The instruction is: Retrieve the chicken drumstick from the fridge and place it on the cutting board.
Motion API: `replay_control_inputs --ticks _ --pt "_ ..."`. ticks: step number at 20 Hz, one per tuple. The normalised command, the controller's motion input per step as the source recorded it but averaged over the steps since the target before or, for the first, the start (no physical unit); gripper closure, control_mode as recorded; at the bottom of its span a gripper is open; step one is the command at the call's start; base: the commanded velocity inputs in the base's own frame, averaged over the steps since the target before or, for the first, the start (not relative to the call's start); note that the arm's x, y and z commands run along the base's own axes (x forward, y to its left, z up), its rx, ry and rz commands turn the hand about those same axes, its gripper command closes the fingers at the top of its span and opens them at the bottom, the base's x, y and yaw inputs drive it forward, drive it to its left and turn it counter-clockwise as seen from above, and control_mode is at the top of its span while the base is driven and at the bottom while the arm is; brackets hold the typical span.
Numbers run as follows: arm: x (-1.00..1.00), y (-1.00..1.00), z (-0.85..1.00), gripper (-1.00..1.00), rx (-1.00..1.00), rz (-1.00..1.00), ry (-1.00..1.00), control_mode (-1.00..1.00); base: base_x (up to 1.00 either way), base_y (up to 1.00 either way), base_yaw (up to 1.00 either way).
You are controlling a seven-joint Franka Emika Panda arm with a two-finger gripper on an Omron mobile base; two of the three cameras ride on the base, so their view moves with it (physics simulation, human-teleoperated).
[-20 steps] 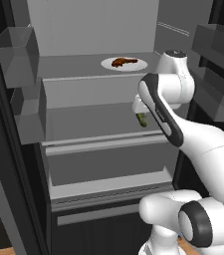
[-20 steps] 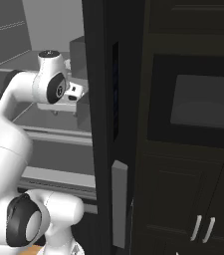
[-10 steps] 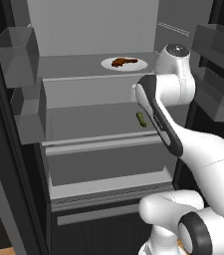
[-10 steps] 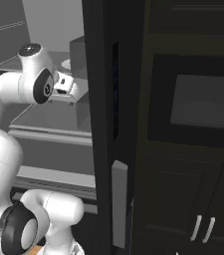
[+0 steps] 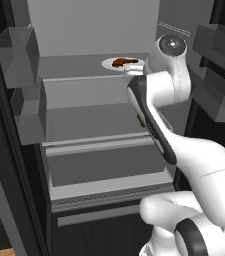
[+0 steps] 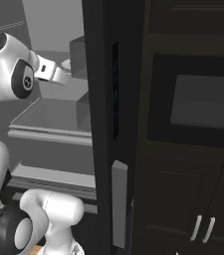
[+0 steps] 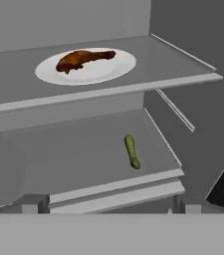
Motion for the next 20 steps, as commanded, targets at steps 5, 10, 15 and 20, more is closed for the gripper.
replay_control_inputs --ticks 5,10,15,20 --pt "0.15 0.00 0.50 -1.00 0.00 0.00 -0.05 -1.00 0.00 0.00 0.00" --pt "0.56 0.00 0.01 -1.00 0.02 0.02 0.02 -1.00 0.00 0.00 0.00" --pt "0.54 0.00 0.04 -1.00 0.00 0.05 0.15 -1.00 0.00 0.00 0.00" --pt "0.51 0.00 0.00 -1.00 0.00 0.02 0.22 -1.00 0.00 0.00 0.00"
